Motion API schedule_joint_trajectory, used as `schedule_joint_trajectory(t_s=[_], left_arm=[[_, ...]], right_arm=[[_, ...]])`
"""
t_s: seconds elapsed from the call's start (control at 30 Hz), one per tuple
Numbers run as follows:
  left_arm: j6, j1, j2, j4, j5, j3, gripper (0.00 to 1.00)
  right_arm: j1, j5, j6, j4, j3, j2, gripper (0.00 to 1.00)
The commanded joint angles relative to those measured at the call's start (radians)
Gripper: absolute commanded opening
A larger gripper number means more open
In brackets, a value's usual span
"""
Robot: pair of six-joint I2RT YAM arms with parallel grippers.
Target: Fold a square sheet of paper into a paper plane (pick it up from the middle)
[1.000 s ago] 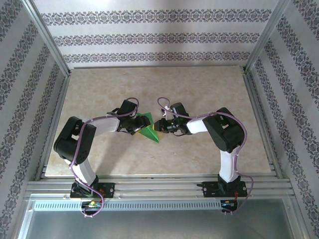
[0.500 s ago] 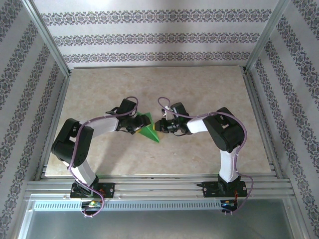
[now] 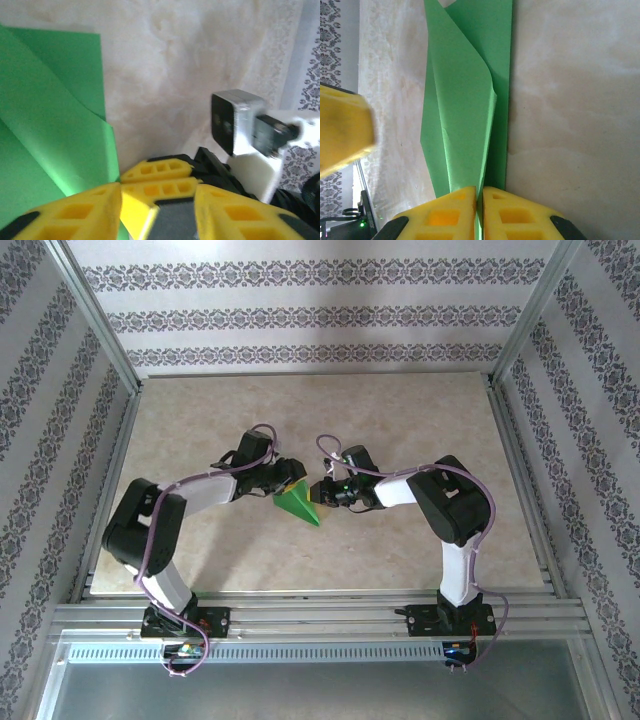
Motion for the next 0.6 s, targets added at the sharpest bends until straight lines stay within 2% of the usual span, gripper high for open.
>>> schedule_joint_trajectory(t_s=[0.0, 0.27, 0.57], left_arm=[[-0.039, 0.014, 0.037, 0.08, 0.029, 0.01, 0.35], [-0.001, 0.016, 0.052, 0.01, -0.009, 0.007, 0.21], [0.027, 0.02, 0.047, -0.045, -0.035, -0.005, 0.14]], right_arm=[[-0.01, 0.042, -0.033, -0.106, 0.004, 0.046, 0.16], [-0.01, 0.059, -0.041, -0.147, 0.016, 0.054, 0.16], [-0.01, 0.065, -0.039, -0.17, 0.028, 0.062, 0.16]])
